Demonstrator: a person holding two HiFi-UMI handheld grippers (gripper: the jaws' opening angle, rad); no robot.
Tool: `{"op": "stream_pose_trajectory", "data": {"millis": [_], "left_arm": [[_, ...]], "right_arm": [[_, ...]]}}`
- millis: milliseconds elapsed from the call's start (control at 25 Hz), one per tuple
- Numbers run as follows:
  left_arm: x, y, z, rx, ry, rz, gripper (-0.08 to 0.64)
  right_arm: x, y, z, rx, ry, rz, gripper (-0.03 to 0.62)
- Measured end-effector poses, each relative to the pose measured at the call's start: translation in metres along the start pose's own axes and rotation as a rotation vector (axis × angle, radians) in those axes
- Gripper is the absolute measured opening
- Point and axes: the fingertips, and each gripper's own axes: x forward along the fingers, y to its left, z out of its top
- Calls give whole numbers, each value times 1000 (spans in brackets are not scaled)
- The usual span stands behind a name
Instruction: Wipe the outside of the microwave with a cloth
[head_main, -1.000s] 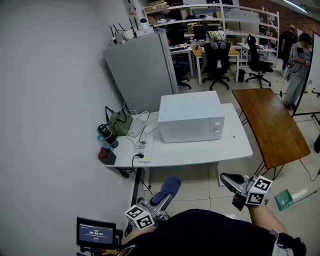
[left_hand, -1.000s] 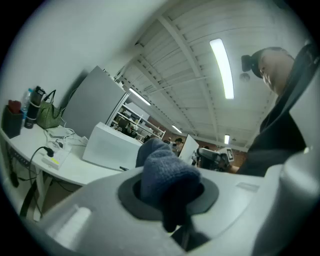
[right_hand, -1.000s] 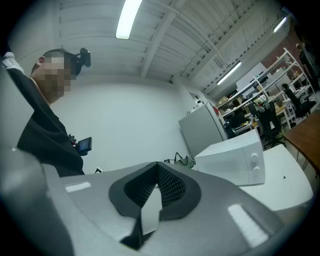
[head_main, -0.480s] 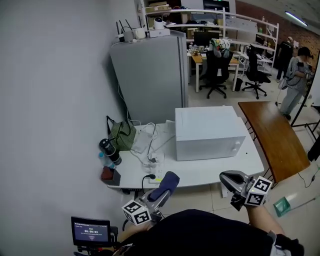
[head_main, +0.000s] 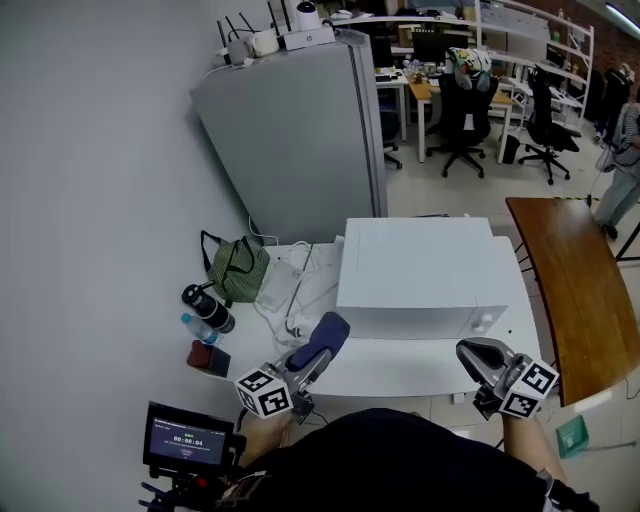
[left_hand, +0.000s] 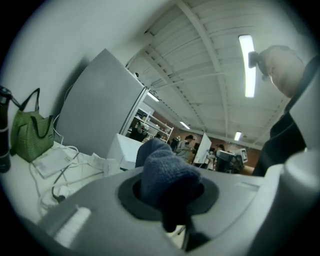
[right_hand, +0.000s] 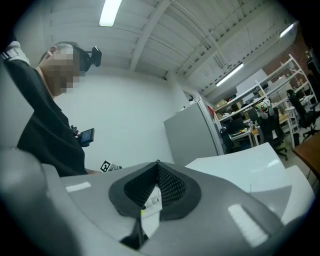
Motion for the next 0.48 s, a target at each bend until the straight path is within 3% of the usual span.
{"op": "stream_pose_trajectory", "data": {"millis": [200,320,480], "left_arm": [[43,49,48,9,-35,127,60],[66,82,70,98,-11,167,60],[100,142,91,242,60,172,60]], "right_arm": [[0,-70,33,-17,-22,61,5],[4,-89,38,-22,-24,56,5],[19,-98,26,-5,22,-17,5]]}}
